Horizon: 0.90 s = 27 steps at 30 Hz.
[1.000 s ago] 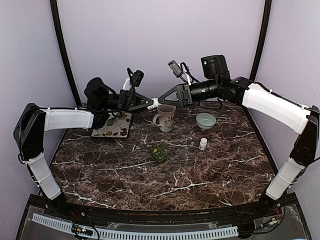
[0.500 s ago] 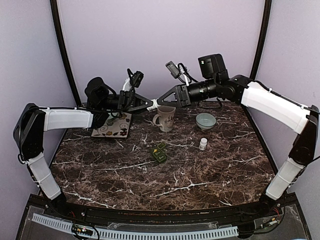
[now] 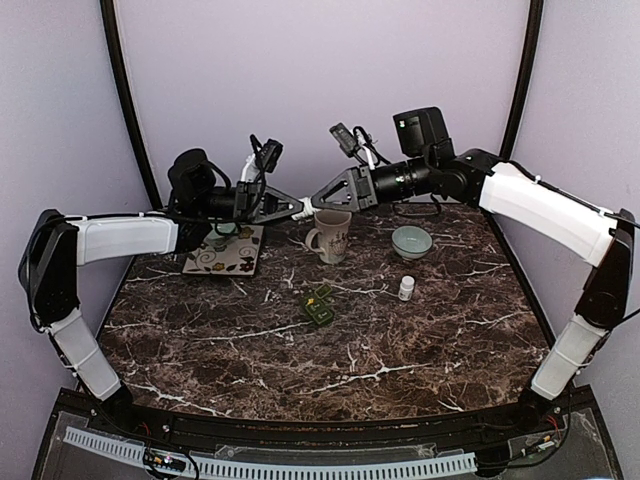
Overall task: Sort the pills into containers
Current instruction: Screw the lid of the pill bottle onto the pill bottle.
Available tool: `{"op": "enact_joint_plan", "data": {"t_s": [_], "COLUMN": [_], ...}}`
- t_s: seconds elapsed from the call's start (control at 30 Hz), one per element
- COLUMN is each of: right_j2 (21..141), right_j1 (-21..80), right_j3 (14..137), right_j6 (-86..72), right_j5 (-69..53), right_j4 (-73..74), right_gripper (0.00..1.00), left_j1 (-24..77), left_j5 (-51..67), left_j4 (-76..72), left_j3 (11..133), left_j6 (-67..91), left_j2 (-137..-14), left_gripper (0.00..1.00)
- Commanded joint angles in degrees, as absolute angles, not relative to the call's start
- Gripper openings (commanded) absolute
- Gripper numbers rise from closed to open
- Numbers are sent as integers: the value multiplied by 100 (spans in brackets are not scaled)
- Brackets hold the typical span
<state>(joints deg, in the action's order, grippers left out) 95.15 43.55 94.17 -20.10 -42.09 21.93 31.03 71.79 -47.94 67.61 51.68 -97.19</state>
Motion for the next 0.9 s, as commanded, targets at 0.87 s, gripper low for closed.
{"op": "enact_joint_plan", "data": {"t_s": [0.87], "right_j2": [10330], "right_j1": [4289], "right_j3": [9586], "right_j6": [-5117], "right_j5": [-5087], "right_j4": [1470], "right_gripper": [0], "left_j1": [4246], "left_j5": [3762], "left_j4": [-1137], "left_j3": [7252], "left_j6": [-94], "left_j2": [-8198], "left_gripper": [2]}}
